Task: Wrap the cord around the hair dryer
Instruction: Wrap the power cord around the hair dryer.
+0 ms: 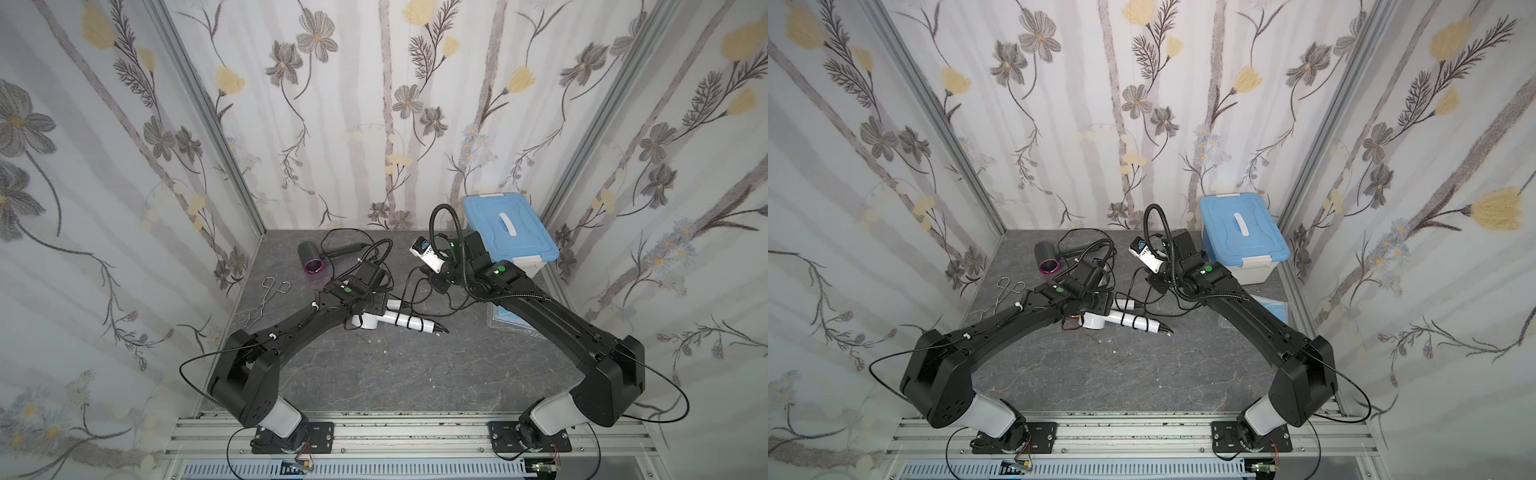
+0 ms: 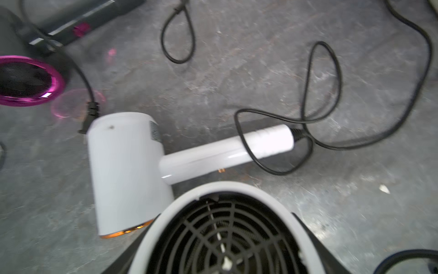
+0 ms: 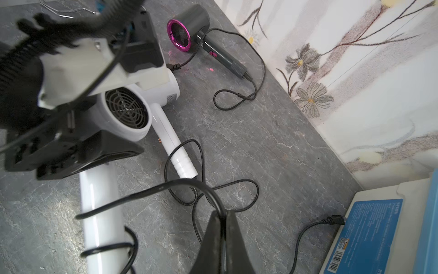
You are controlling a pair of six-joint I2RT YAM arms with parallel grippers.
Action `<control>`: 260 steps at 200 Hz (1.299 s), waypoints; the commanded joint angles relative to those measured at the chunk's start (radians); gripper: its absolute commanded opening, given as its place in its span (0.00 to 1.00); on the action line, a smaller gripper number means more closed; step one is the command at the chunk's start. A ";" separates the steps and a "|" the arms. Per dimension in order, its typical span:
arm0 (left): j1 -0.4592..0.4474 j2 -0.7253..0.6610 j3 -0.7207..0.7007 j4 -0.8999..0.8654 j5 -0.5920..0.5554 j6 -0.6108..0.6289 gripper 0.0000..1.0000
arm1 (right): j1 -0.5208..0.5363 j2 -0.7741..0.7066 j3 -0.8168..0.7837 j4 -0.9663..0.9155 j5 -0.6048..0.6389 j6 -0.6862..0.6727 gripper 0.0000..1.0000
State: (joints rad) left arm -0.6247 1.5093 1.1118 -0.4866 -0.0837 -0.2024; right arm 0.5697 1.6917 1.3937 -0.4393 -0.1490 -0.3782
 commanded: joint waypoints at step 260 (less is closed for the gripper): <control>-0.081 -0.181 0.496 -0.061 -0.051 -0.137 0.00 | -0.088 -0.029 -0.486 0.732 -0.701 0.442 0.49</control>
State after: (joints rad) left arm -0.7010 1.3193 1.5597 -0.5884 -0.1337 -0.3183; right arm 0.4824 1.6535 0.9108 0.2382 -0.8600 0.0555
